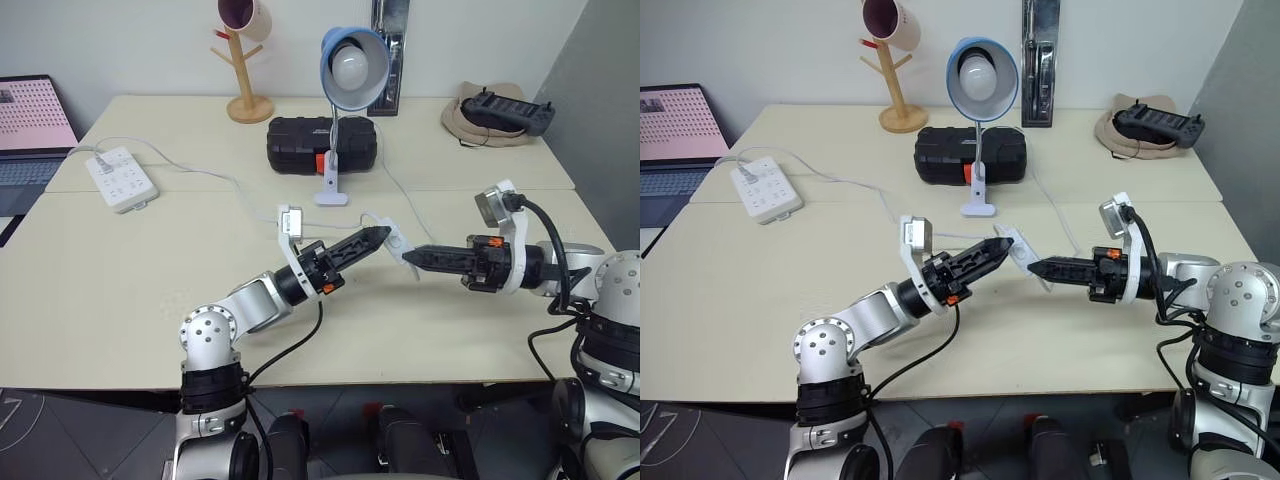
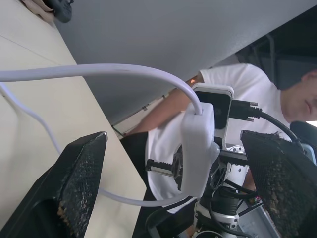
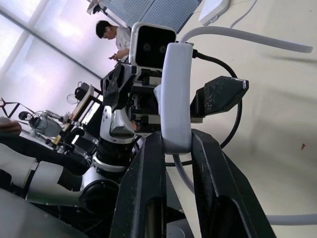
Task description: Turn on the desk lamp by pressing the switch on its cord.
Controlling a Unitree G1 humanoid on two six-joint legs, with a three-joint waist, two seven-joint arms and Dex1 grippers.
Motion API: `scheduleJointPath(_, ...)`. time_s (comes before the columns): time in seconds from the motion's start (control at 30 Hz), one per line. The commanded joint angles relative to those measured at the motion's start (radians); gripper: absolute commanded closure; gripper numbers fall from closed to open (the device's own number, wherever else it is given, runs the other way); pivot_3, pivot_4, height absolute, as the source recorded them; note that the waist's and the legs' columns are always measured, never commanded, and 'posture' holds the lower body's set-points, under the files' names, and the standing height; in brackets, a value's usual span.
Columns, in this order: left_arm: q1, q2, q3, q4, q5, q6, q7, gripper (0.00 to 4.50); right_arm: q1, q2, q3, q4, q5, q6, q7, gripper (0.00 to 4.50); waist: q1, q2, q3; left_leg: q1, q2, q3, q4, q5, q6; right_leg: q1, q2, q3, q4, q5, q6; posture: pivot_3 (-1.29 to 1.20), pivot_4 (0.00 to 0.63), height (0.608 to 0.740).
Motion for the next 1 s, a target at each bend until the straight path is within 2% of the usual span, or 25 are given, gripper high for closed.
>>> scheduleJointPath(0.03, -0.011, -0.003, -0.016, -0.040, -0.047, -0.016, 0.004, 0.00, -0.016, -0.007, -0.035, -0.012, 0.054, 0.001, -0.019, 4.14, 0.000, 0.000, 0.000, 0.000, 0.000, 0.000, 0.000, 0.000, 0.000, 0.000, 0.000, 0.000, 0.000, 0.000, 0.000, 0.00, 0.150, 0.740)
scheduleJointPath(0.33, -0.013, 0.018, -0.041, -0.027, -0.040, -0.037, -0.010, 0.00, -0.009, -0.028, -0.034, -0.004, 0.101, -0.009, -0.046, 4.14, 0.000, 0.000, 0.000, 0.000, 0.000, 0.000, 0.000, 0.000, 0.000, 0.000, 0.001, 0.000, -0.001, -0.001, 0.002, 0.00, 0.150, 0.740)
scheduleJointPath(1.0, -0.010, 0.039, -0.067, -0.027, -0.054, -0.062, -0.035, 3.86, -0.007, -0.035, -0.016, -0.001, 0.173, -0.029, -0.100, 4.14, 0.000, 0.000, 0.000, 0.000, 0.000, 0.000, -0.001, 0.000, 0.000, 0.000, 0.001, 0.001, -0.002, -0.003, 0.004, 0.00, 0.150, 0.740)
